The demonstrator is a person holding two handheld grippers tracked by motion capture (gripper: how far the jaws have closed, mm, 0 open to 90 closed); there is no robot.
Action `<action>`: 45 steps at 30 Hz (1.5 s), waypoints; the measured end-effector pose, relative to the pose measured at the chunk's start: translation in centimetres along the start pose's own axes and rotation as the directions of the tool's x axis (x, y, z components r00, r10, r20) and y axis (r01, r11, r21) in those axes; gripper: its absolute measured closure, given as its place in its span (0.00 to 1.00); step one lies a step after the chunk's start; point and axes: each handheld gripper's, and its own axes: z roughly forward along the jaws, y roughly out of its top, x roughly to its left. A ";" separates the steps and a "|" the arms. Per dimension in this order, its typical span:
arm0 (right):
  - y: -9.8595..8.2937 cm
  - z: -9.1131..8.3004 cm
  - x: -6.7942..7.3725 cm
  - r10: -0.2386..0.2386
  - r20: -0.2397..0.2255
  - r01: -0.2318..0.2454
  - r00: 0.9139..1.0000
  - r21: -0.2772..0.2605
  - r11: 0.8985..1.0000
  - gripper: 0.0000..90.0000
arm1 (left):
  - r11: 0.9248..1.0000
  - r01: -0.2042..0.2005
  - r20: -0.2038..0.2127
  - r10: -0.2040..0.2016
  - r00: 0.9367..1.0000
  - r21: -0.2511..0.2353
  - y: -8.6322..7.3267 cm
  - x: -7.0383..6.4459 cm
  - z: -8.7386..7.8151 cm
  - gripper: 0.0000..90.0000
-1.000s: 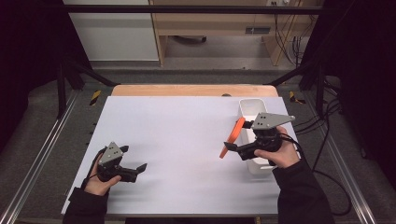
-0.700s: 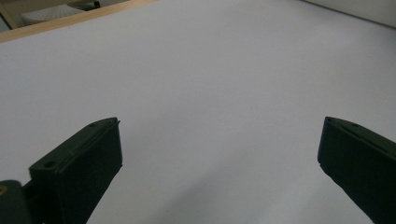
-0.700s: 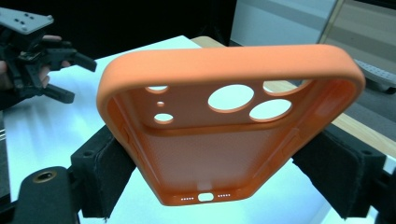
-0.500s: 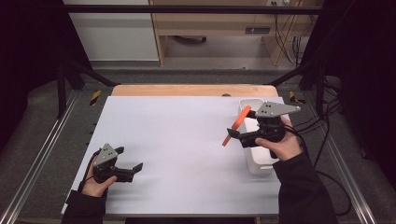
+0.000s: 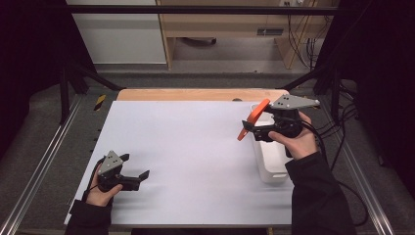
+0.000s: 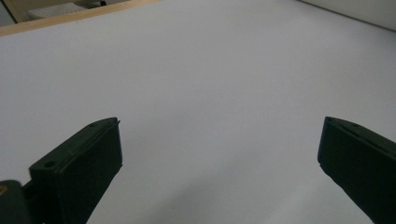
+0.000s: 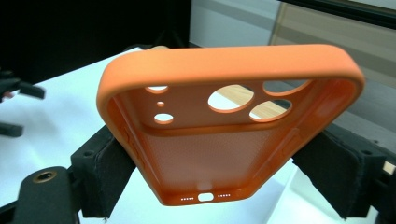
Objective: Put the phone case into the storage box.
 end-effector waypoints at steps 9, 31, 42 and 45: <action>0.4 0.9 -1.0 0.030 0.079 -0.031 0.996 0.016 0.999 0.18 | 1.000 -0.001 0.012 0.001 1.000 -0.001 0.0 0.0 0.1 0.00; 1.0 2.7 -4.8 0.124 0.255 -0.138 0.959 0.038 0.990 0.18 | 1.000 -0.009 0.029 0.009 1.000 0.006 0.0 -0.1 0.4 0.00; 0.9 4.2 -6.5 0.176 0.351 -0.202 0.920 0.039 0.979 0.17 | 1.000 -0.012 0.032 0.012 0.999 0.009 -0.1 0.0 0.5 0.00; 0.9 4.5 -6.8 0.184 0.367 -0.213 0.912 0.038 0.976 0.17 | 1.000 -0.011 0.033 0.010 0.999 0.009 -0.1 0.0 0.5 0.00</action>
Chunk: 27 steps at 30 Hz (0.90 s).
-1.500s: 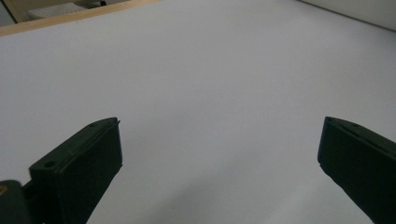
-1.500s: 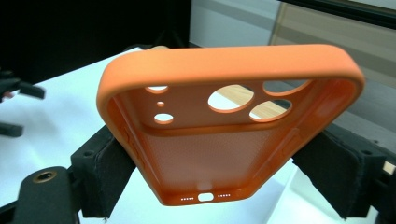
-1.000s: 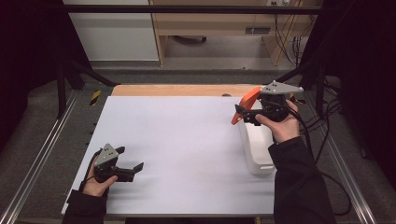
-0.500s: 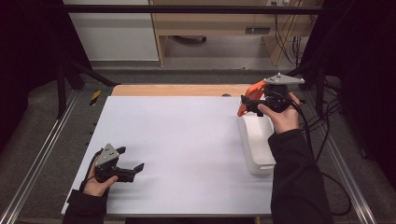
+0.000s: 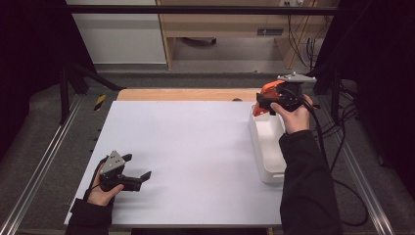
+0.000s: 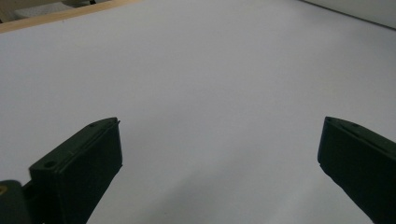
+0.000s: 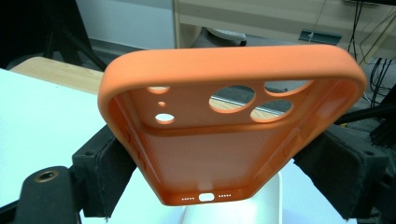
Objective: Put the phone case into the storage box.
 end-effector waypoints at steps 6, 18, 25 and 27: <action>0.1 0.8 -0.3 0.024 0.030 -0.024 0.999 0.008 1.000 0.17 | 1.000 -0.004 0.001 0.004 1.000 0.001 0.0 0.0 0.1 0.00; 0.2 2.5 -1.0 0.062 0.085 -0.066 0.994 0.045 0.997 0.17 | 1.000 -0.007 0.003 0.007 1.000 0.000 0.0 0.0 0.1 0.00; 0.1 3.4 -1.2 0.074 0.102 -0.080 0.992 0.063 0.995 0.17 | 1.000 -0.009 0.002 0.009 1.000 0.000 0.0 0.0 0.1 0.00; 0.0 3.7 -1.2 0.078 0.111 -0.085 0.991 0.068 0.994 0.17 | 1.000 -0.010 0.002 0.010 1.000 0.000 0.0 0.0 0.1 0.00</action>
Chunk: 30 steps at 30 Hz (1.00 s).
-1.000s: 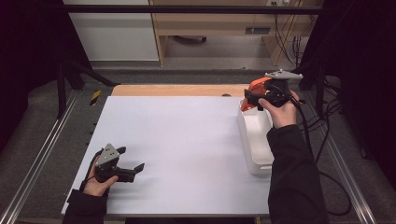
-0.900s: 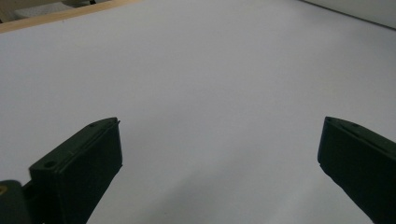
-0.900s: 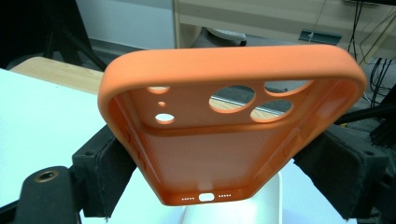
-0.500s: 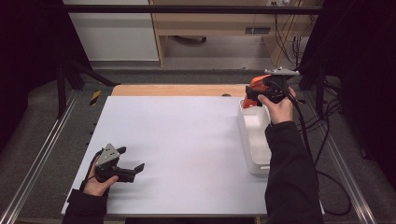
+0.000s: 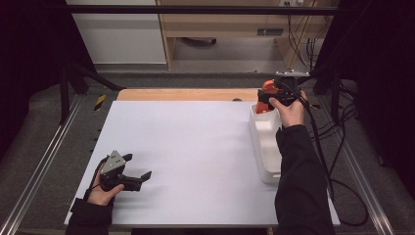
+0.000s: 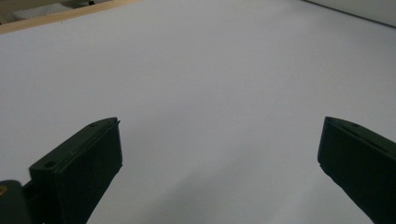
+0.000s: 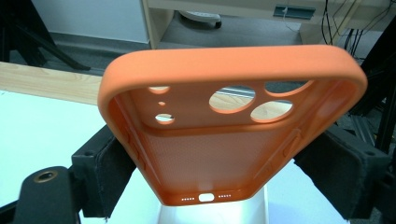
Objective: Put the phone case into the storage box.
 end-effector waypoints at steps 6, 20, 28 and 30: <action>-0.1 0.9 0.0 0.013 0.017 -0.013 1.000 0.015 1.000 0.17 | 1.000 -0.002 0.002 0.002 1.000 0.000 0.0 0.0 0.0 0.00; -0.5 2.9 0.0 0.040 0.076 -0.043 0.996 0.041 0.998 0.17 | 1.000 -0.010 0.006 0.010 1.000 0.005 0.0 -0.1 0.2 0.00; -0.8 3.9 -0.2 0.059 0.090 -0.064 0.994 0.054 0.996 0.17 | 1.000 -0.012 0.010 0.012 1.000 0.008 -0.1 -0.1 0.3 0.00; -0.9 4.2 -0.2 0.060 0.093 -0.065 0.994 0.053 0.996 0.17 | 1.000 -0.012 0.010 0.012 1.000 0.008 -0.1 -0.1 0.3 0.00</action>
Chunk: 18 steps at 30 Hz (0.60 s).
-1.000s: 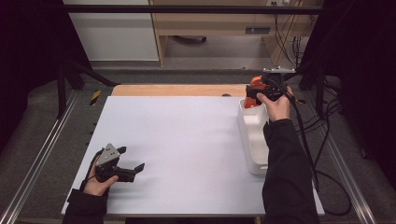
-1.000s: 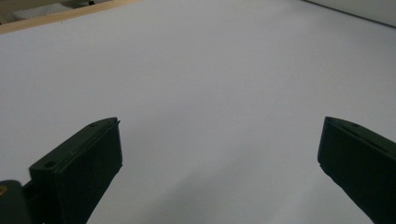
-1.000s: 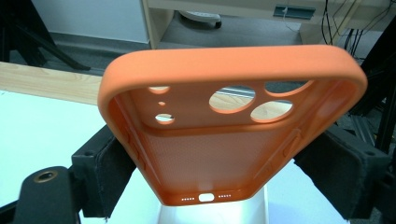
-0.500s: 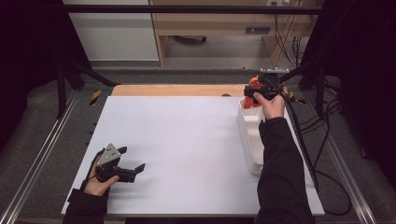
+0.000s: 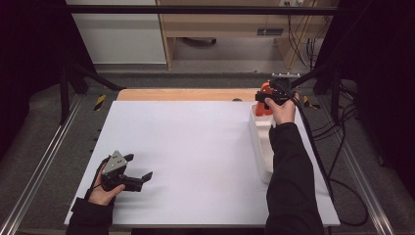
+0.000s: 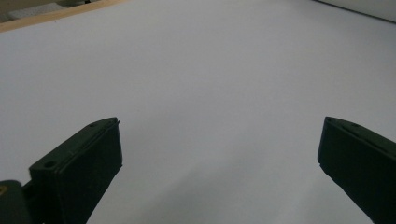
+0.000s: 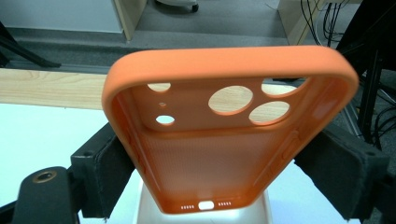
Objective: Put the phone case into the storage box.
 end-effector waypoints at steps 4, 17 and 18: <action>-0.2 0.5 0.0 0.002 0.003 -0.002 1.000 0.008 1.000 0.17 | 1.000 -0.002 0.001 0.002 1.000 0.001 0.0 0.0 0.0 0.00; -1.4 2.0 0.1 0.010 0.015 -0.010 1.000 0.034 0.999 0.18 | 1.000 -0.011 0.005 0.011 1.000 0.002 0.0 -0.1 0.1 0.00; -1.5 2.1 0.1 0.011 0.017 -0.012 1.000 0.034 0.999 0.18 | 1.000 -0.013 0.004 0.013 1.000 0.003 -0.1 -0.1 0.1 0.00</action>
